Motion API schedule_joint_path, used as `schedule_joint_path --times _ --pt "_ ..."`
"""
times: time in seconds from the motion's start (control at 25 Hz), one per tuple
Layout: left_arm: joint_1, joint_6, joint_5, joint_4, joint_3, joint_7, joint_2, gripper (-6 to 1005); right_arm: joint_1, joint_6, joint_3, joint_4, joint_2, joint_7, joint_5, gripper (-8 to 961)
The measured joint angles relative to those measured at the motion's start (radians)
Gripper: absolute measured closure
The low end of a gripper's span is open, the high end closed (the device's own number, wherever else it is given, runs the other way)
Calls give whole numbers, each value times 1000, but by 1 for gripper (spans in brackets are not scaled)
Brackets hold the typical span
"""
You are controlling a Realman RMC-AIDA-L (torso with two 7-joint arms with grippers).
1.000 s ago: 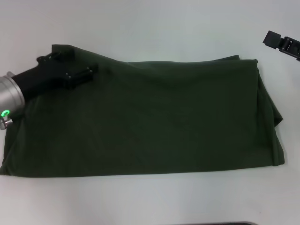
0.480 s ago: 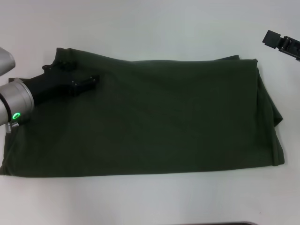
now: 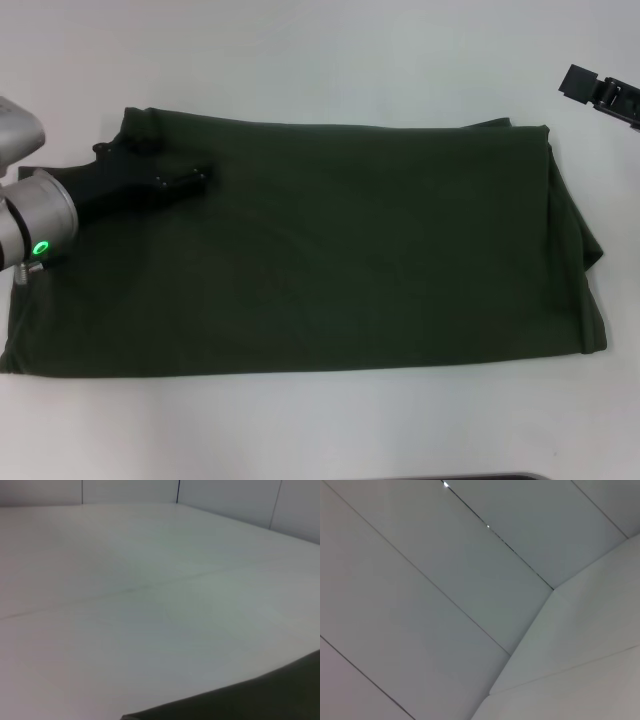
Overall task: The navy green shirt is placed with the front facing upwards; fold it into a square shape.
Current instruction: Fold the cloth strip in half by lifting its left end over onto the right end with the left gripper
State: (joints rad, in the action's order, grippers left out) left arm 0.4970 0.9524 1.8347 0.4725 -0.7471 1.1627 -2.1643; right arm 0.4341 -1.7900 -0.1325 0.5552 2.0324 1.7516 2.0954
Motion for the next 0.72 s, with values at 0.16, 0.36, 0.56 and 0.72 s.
schedule_joint_path --times 0.16,0.36,0.56,0.72 --pt "7 -17 1 -11 -9 0 0 185 0 0 -1 0 0 0 0 44" --pt "6 -2 -6 -8 -11 0 0 186 0 0 -1 0 0 -1 0 44" --pt "-9 130 -16 32 8 7 1 185 0 0 0 0 0 -3 -3 45" --pt "-35 259 -63 74 15 9 2 185 0 -2 1 0 0 -5 -3 45"
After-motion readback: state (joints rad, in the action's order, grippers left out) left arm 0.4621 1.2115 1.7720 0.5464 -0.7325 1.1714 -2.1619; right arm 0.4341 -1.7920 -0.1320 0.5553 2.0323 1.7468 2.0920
